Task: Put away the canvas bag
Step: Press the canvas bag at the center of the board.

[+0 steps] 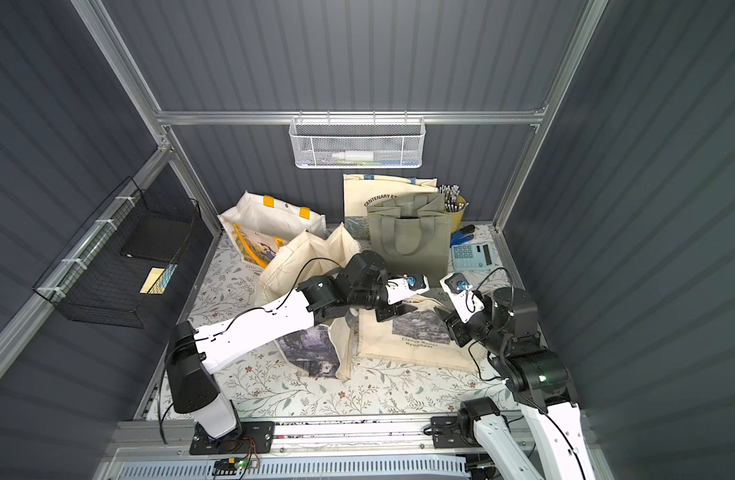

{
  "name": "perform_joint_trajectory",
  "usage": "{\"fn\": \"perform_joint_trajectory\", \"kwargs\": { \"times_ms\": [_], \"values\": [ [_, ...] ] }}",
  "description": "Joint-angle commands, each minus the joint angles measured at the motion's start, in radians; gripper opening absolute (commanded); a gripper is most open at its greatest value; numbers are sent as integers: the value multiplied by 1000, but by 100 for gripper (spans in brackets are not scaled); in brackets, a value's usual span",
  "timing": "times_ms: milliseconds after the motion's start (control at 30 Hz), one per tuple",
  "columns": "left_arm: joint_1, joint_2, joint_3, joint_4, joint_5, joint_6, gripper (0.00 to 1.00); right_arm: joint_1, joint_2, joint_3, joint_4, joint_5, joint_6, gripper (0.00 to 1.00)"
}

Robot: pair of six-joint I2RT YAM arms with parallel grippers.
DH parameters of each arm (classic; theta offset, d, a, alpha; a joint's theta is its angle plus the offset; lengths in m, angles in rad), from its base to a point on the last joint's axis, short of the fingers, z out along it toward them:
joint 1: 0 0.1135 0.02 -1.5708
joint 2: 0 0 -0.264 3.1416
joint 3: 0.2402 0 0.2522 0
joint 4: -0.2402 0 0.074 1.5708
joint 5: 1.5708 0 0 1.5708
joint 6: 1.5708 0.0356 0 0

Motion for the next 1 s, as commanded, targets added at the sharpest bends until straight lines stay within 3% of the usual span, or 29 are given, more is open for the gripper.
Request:
{"fn": "perform_joint_trajectory", "kwargs": {
  "times_ms": [0, 200, 367, 500, 733, 967],
  "values": [
    [16, 65, 113, -101, 133, 80, 0, -1, 1, 32, -46, -72, -28, 61],
    [68, 128, 219, -166, 331, 155, 0, 7, 4, -15, -51, -23, -45, 61],
    [94, 196, 343, -288, 406, 236, 0, 9, 2, -36, -9, 72, -56, 61],
    [121, 209, 381, -289, 487, 220, 0, 14, 19, -44, 13, 120, -83, 61],
    [121, 213, 396, -333, 485, 261, 0, 16, 56, 8, 31, 110, -98, 61],
    [121, 192, 361, -312, 468, 361, 0, 16, 97, -18, 3, -41, -70, 62]
  ]
}}
